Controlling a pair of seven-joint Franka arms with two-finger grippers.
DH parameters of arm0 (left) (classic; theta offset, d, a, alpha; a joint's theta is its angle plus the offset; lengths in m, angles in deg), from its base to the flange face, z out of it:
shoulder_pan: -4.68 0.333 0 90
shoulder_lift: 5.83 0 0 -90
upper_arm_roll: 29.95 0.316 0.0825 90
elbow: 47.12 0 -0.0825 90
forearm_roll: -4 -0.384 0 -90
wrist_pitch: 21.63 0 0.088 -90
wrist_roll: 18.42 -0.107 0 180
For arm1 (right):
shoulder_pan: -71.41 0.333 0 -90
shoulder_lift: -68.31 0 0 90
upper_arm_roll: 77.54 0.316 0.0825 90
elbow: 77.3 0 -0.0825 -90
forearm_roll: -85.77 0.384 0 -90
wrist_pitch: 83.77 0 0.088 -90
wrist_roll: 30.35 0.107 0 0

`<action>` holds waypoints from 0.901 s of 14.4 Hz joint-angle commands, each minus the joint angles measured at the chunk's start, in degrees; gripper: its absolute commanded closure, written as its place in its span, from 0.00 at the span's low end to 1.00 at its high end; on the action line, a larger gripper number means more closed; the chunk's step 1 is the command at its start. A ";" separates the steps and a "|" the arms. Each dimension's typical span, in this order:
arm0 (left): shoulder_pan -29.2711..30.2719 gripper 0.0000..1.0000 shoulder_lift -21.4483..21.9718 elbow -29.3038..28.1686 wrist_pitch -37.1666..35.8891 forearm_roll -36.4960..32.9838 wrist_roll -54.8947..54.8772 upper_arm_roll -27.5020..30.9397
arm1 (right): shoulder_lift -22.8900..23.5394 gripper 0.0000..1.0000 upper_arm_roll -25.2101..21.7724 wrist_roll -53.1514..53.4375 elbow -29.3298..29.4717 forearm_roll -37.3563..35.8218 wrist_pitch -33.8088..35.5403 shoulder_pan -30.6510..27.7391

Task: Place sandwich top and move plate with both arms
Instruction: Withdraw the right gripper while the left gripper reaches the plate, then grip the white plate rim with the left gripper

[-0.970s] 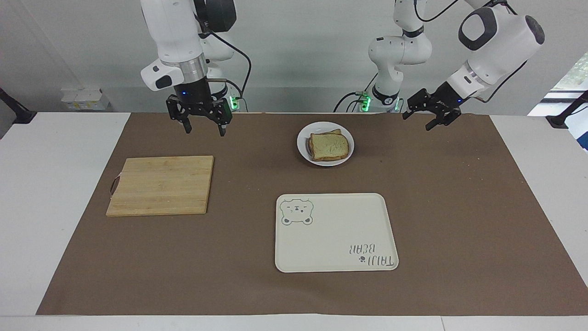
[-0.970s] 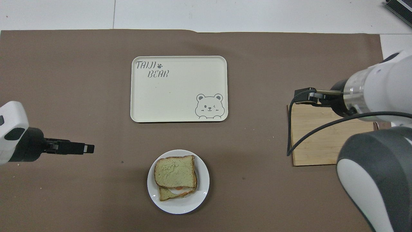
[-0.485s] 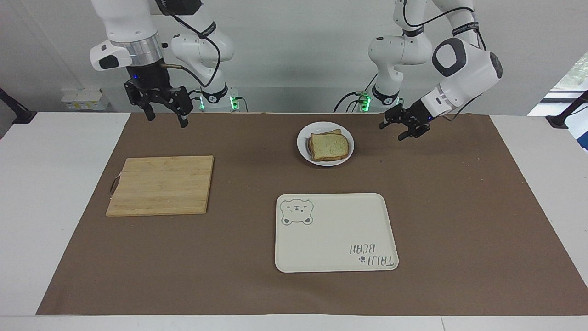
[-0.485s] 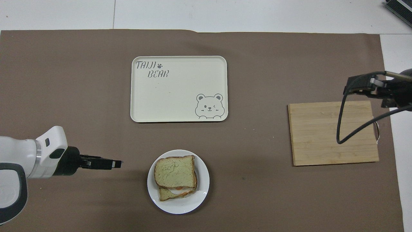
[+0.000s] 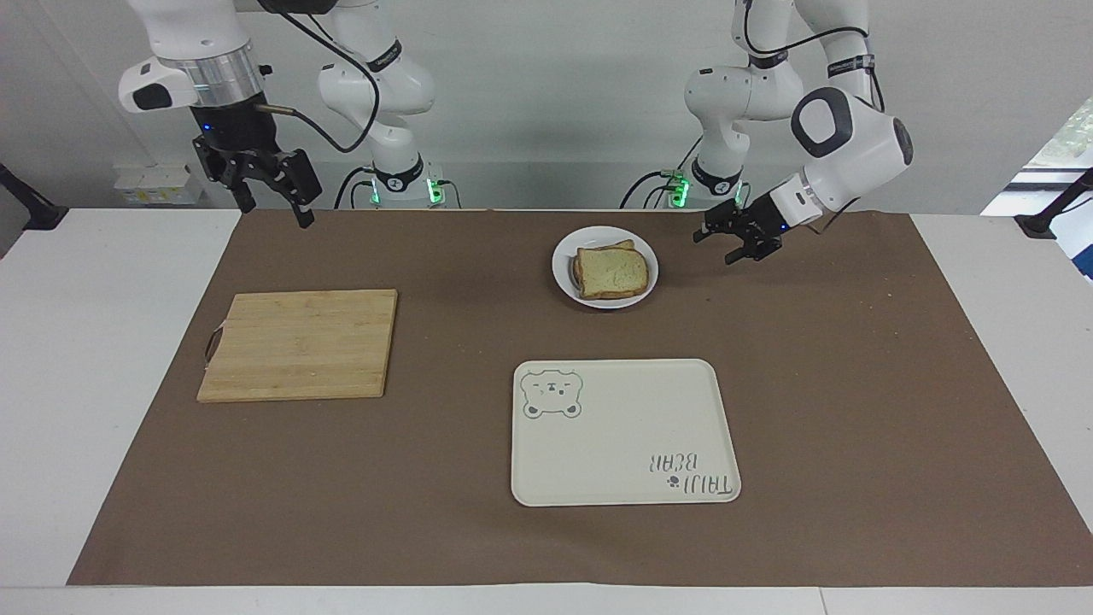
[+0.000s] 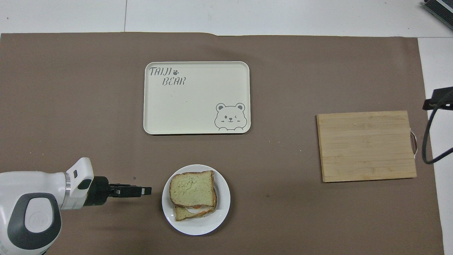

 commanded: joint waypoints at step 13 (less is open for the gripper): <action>-7.43 0.37 -3.30 -4.69 8.81 9.29 -1.53 0.60 | -1.74 0.00 0.11 -6.36 -7.76 -0.18 -1.31 3.25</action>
